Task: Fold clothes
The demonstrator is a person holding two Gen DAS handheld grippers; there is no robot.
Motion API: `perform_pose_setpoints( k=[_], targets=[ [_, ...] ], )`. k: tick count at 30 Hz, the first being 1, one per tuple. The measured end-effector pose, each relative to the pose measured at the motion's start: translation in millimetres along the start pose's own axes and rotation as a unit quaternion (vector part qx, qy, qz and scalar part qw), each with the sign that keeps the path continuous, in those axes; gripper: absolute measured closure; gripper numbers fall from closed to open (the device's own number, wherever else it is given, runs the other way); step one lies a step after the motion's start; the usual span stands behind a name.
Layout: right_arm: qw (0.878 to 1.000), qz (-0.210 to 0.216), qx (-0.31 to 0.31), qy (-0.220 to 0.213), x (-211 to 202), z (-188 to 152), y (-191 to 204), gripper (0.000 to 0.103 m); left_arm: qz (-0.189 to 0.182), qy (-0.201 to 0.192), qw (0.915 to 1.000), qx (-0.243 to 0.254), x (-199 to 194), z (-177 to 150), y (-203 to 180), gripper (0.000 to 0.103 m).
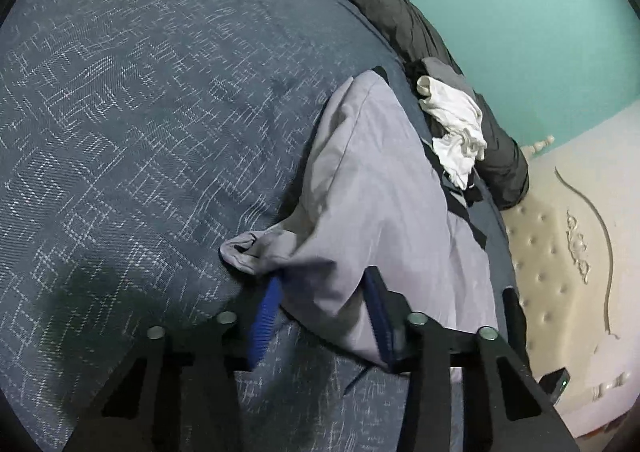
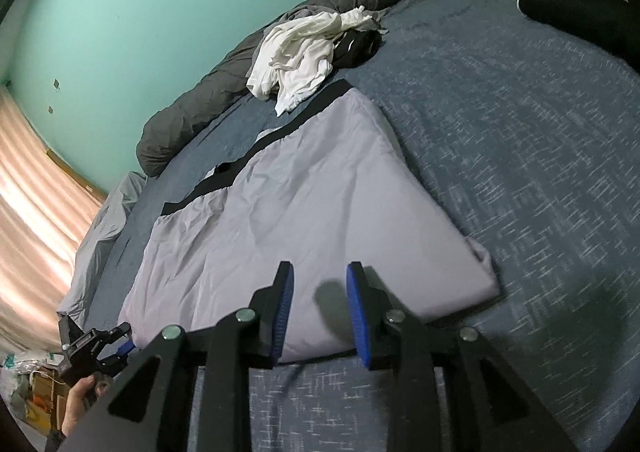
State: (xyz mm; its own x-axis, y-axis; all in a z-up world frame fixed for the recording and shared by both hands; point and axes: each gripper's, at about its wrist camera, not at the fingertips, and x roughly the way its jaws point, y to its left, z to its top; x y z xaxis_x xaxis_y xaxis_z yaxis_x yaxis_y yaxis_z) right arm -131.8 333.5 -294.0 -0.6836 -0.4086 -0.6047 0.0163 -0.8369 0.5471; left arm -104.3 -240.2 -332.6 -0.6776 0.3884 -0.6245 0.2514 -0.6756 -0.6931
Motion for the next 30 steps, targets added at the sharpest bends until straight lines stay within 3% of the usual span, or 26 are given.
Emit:
perform_pose_setpoints(
  k=[4, 9, 16, 23, 30],
  targets=[
    [1.000, -0.002, 0.010, -0.010, -7, 4, -10, 0.076, -0.007, -0.009, 0.9998, 0.016, 0, 2, -9, 0.087],
    [1.000, -0.006, 0.028, -0.013, -11, 5, -20, 0.076, -0.024, -0.020, 0.9988, 0.038, -6, 5, -23, 0.096],
    [0.999, 0.001, 0.030, -0.016, -14, 5, -21, 0.076, -0.046, -0.043, 0.9946, 0.083, -17, 10, -61, 0.098],
    [0.999, 0.009, 0.036, -0.016, -19, 5, -30, 0.076, -0.081, -0.050, 0.9834, 0.154, -9, 11, -150, 0.098],
    [0.998, 0.011, 0.058, -0.025, -34, 8, -52, 0.076, -0.118, -0.017, 0.9616, 0.247, 32, -18, -269, 0.098]
  ],
)
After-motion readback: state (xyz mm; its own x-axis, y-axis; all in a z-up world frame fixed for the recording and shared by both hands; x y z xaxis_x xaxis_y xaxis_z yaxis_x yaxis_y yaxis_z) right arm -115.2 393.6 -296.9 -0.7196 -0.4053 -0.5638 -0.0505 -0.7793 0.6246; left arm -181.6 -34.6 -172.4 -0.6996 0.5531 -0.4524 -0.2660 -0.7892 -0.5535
